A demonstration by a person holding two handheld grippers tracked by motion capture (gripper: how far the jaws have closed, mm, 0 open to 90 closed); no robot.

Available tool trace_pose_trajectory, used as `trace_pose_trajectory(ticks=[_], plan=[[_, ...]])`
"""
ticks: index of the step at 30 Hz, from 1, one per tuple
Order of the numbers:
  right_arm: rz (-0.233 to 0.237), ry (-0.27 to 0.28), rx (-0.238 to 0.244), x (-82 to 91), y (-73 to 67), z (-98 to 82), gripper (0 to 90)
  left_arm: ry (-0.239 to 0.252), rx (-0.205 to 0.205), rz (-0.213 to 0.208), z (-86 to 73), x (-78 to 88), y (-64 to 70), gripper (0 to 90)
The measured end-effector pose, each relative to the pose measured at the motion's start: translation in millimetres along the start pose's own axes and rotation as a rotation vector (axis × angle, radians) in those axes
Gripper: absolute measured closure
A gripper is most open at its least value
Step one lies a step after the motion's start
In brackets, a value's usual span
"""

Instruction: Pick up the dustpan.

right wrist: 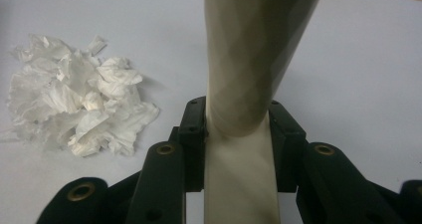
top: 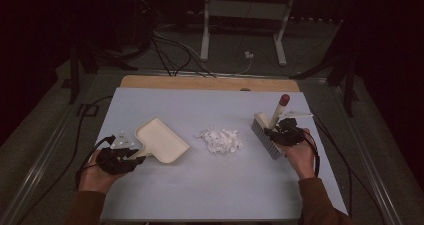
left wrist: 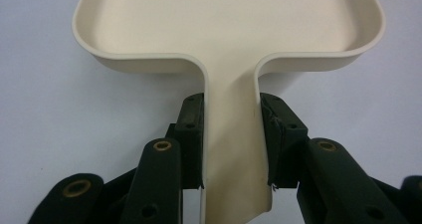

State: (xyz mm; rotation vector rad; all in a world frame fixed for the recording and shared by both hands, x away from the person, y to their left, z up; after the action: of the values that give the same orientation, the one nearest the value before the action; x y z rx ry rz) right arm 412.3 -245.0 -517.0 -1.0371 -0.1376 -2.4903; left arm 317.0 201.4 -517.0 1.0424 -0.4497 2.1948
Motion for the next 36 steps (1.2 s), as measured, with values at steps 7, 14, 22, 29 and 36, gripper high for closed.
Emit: trace_pose_trajectory(ticks=[7, 14, 22, 29, 36], plan=[[0.001, 0.002, 0.002, -0.1, -0.4, 0.0, 67.1, -0.008, -0.039, -0.02, 2.6, -2.8, 3.7, 66.4], [0.003, 0.002, -0.003, 0.1, 0.0, -0.3, 67.1, -0.007, -0.064, -0.046, 5.8, -3.7, 6.8, 66.4], [0.005, 0.002, -0.006, 0.1, 0.5, -0.3, 67.1, -0.013, -0.085, -0.062, 7.9, -5.9, 8.7, 66.4], [0.007, 0.003, -0.006, -0.1, 1.3, -0.1, 67.2, -0.017, -0.103, -0.077, 10.2, -8.9, 11.9, 66.4], [0.008, 0.004, -0.007, 0.1, 1.5, -0.4, 67.1, -0.026, -0.117, -0.09, 13.3, -12.1, 14.4, 66.4]])
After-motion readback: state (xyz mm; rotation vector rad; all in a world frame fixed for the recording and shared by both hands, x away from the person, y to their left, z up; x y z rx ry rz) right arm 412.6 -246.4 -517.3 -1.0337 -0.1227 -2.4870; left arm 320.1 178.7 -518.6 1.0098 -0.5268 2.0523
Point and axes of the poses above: each handheld gripper's, and its own axes: x roughly backward along the jaws, z roughly out of its top, y roughly to its right, the point moved 8 cm from there along -x, roughly forward along the jaws
